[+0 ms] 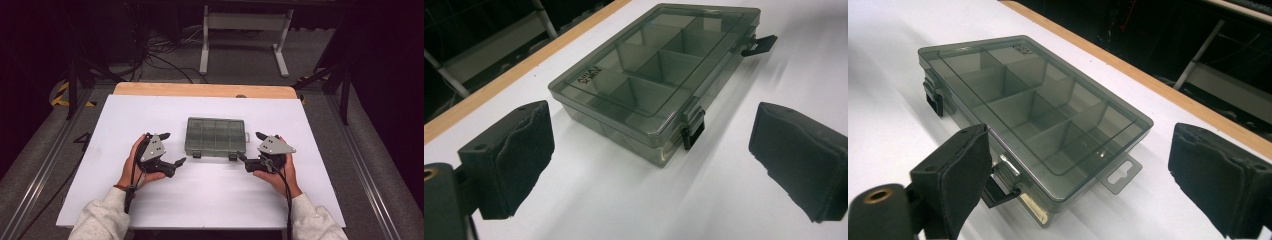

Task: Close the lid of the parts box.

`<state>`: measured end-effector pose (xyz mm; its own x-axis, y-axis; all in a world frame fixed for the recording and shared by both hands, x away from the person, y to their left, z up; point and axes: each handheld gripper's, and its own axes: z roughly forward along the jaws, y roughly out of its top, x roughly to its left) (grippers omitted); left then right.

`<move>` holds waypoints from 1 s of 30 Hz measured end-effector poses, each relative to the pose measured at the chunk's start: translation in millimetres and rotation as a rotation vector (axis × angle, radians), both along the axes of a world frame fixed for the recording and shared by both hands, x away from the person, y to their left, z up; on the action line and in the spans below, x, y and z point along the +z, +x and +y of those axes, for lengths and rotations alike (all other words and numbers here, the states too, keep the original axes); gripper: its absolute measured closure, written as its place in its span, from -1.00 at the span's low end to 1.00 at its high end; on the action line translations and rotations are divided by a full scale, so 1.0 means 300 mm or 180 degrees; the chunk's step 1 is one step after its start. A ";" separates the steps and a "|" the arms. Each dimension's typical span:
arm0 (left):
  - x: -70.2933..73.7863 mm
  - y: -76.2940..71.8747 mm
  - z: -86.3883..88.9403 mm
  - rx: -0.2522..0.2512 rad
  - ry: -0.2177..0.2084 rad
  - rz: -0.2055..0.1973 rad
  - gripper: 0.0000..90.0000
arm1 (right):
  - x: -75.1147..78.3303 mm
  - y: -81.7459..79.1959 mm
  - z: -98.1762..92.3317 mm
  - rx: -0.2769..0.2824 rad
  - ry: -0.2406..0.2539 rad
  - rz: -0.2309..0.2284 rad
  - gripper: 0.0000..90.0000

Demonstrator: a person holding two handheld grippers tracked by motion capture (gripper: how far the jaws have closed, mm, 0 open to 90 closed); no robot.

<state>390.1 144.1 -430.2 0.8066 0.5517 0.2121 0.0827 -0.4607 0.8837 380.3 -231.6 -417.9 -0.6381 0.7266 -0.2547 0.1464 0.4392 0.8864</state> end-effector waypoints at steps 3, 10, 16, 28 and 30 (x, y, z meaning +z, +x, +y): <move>0.010 -0.009 0.010 -0.0003 -0.0027 -0.0015 -0.90 | 0.005 -0.006 -0.007 -0.0002 -0.0001 -0.0028 -0.75; 0.029 -0.039 0.021 -0.0017 -0.0018 -0.0091 -0.90 | 0.013 -0.021 -0.014 -0.0048 -0.0049 -0.0103 -0.73; 0.027 -0.047 0.038 -0.0010 -0.0012 -0.0075 -0.90 | 0.013 -0.031 -0.019 -0.0057 -0.0078 -0.0104 -0.73; 0.025 -0.079 0.054 0.0015 0.0046 -0.0113 -0.89 | 0.016 -0.058 -0.032 -0.0072 -0.0154 -0.0161 -0.71; 0.025 -0.083 0.060 0.0026 0.0039 -0.0116 -0.90 | 0.016 -0.061 -0.035 -0.0068 -0.0170 -0.0172 -0.71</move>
<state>365.3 162.1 -422.7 0.7937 0.5554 0.2482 0.0542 -0.4710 0.8805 361.9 -242.1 -413.2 -0.6068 0.7244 -0.3272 0.1088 0.4835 0.8686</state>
